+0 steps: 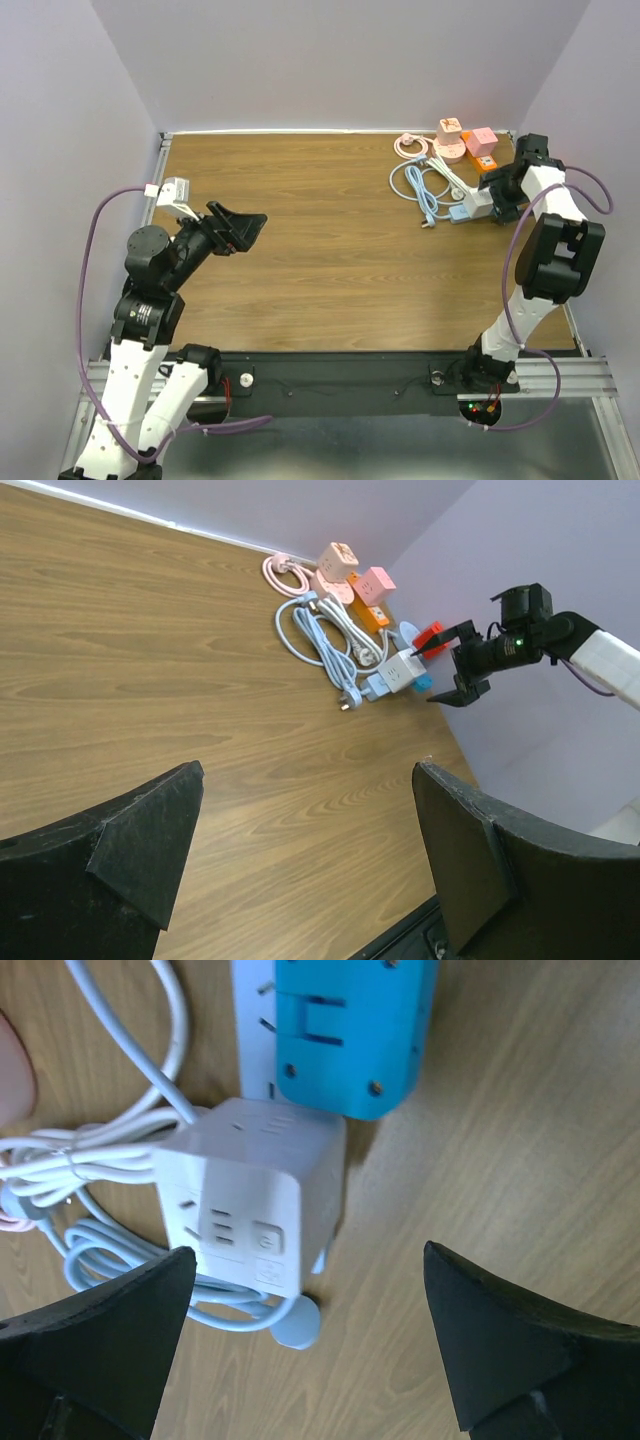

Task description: Pull the plug off the socket

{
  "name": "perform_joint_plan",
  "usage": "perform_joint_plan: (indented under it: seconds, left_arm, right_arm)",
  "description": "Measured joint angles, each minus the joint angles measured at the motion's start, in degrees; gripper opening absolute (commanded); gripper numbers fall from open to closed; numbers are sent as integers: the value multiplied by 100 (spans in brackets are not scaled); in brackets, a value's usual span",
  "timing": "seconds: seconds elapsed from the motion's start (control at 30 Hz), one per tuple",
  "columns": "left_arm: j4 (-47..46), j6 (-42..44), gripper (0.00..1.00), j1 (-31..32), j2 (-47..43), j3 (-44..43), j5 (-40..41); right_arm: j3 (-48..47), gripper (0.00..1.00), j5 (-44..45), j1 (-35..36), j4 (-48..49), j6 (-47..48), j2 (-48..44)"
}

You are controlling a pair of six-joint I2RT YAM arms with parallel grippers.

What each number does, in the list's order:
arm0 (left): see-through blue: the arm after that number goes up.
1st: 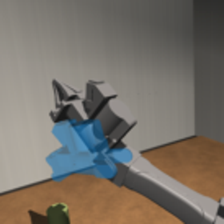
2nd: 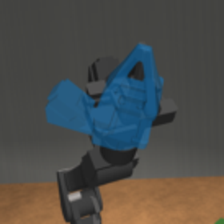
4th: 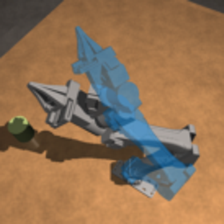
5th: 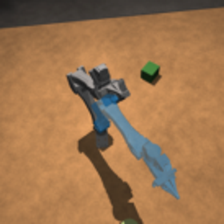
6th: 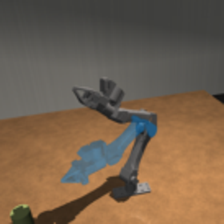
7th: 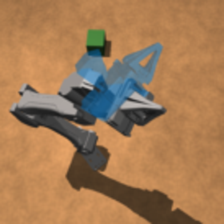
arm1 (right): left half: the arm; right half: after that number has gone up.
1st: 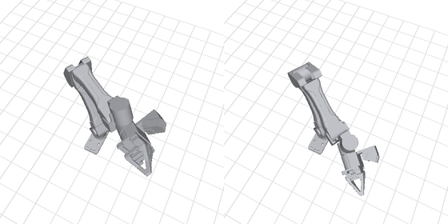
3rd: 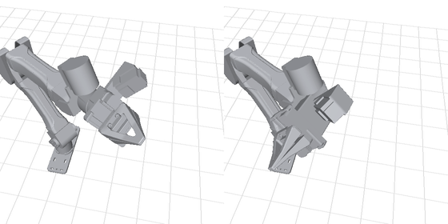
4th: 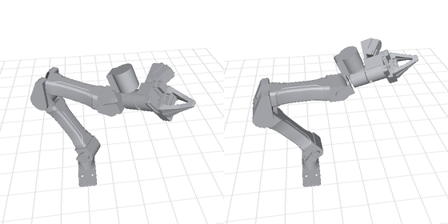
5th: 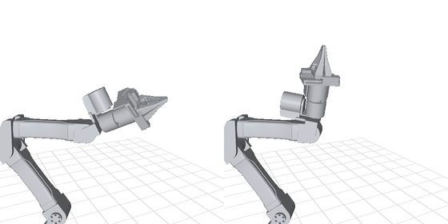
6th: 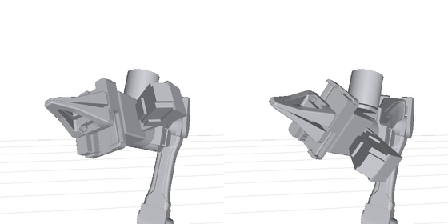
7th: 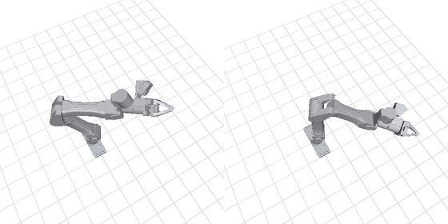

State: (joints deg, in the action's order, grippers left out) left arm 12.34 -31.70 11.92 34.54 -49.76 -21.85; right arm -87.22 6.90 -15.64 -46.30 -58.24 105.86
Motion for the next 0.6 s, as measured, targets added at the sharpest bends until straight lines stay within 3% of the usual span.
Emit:
perform_joint_plan:
  seconds: [0.3,0.6]
  left_arm:
    - [-151,76,97,0,415,0,2]
    - [-310,129,97,2,584,0,7]
  right_arm:
    - [-369,100,-179,-52,81,57,267]
    - [-710,100,-505,-122,125,87,1104]
